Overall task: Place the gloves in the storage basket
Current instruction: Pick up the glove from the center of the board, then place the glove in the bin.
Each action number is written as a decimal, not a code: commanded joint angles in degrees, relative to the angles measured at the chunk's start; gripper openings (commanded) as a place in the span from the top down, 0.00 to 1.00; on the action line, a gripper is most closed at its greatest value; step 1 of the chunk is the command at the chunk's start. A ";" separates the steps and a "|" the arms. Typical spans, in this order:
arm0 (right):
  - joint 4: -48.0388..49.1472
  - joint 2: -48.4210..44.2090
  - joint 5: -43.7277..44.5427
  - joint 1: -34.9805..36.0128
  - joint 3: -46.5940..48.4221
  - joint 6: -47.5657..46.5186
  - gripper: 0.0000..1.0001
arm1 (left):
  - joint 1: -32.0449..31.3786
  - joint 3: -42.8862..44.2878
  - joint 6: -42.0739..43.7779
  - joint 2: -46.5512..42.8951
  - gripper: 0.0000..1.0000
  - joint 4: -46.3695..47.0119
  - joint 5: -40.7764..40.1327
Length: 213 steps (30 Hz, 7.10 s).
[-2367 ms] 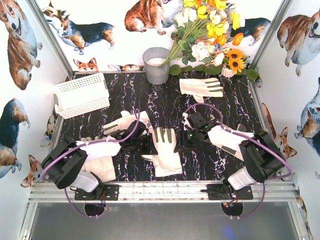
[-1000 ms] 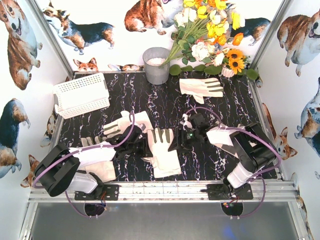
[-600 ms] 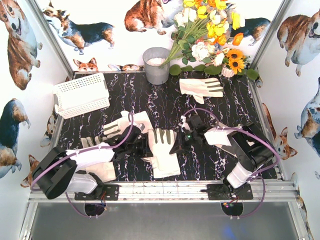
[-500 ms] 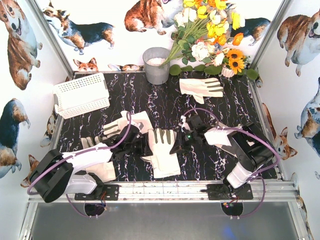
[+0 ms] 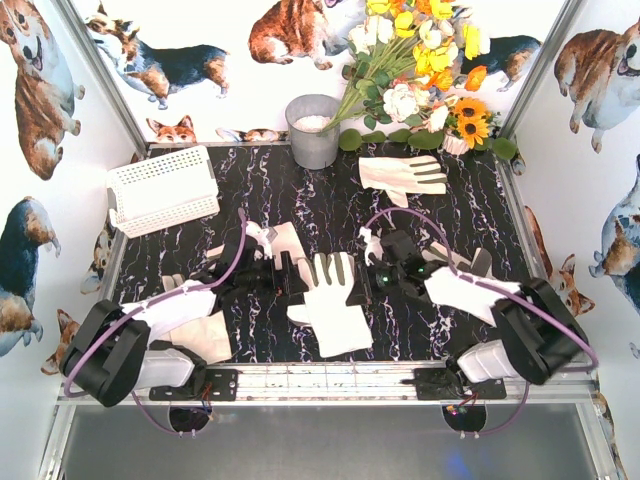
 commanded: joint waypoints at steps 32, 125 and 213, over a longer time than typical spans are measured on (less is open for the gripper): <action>20.57 -19.29 -24.92 -3.52 -0.81 4.56 1.00 | -2.23 -10.55 -14.16 -6.40 0.26 44.44 26.42; -7.08 -43.69 16.66 -7.91 -2.05 -1.82 0.18 | 47.49 41.33 -24.39 20.91 1.00 7.53 -29.66; -15.01 -38.73 25.78 -8.00 8.05 2.41 0.21 | 37.09 43.28 20.73 7.56 0.00 -37.74 -20.40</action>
